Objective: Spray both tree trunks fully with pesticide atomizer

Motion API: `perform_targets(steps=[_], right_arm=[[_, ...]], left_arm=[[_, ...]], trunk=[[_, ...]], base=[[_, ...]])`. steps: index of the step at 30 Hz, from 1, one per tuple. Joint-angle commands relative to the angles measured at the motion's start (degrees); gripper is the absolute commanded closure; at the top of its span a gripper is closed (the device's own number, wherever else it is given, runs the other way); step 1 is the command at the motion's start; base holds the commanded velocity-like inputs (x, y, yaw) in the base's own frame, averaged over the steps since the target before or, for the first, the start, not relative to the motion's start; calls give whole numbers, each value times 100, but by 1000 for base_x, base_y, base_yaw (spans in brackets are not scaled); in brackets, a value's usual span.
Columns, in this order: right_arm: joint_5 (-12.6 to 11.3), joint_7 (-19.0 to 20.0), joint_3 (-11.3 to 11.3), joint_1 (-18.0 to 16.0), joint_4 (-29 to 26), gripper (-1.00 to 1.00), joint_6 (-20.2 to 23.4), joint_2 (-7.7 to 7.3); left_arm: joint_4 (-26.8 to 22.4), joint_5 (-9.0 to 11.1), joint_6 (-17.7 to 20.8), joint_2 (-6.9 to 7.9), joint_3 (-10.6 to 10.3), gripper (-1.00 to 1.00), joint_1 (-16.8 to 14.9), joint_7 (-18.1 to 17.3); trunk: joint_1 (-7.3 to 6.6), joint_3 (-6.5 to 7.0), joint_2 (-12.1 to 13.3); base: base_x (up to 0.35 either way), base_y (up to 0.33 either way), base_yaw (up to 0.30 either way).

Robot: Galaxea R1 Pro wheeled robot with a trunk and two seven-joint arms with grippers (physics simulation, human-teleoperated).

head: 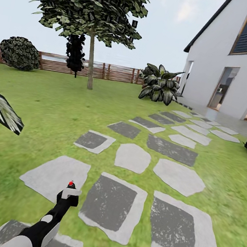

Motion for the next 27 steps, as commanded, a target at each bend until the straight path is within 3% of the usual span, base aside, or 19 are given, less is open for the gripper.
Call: perform_targets(steps=[1, 24, 27], right_arm=[[63, -15, -37, -4, 10, -100, -16, 6], [61, -14, -26, -4, 251, -100, -33, 44], [61, -13, -27, -4, 246, -100, -34, 44]], left_arm=[[3, -33, -15, -4, 50, 100, -5, -39], [-53, -21, -8, -28, -12, 100, -4, -47], [-94, -45, -6, -334, -35, 100, -5, -25]], trunk=[[3, -6, -2], [3, -6, -2], [3, -6, -2]], base=[[342, 96, 0], [347, 32, 58], [350, 0, 1]])
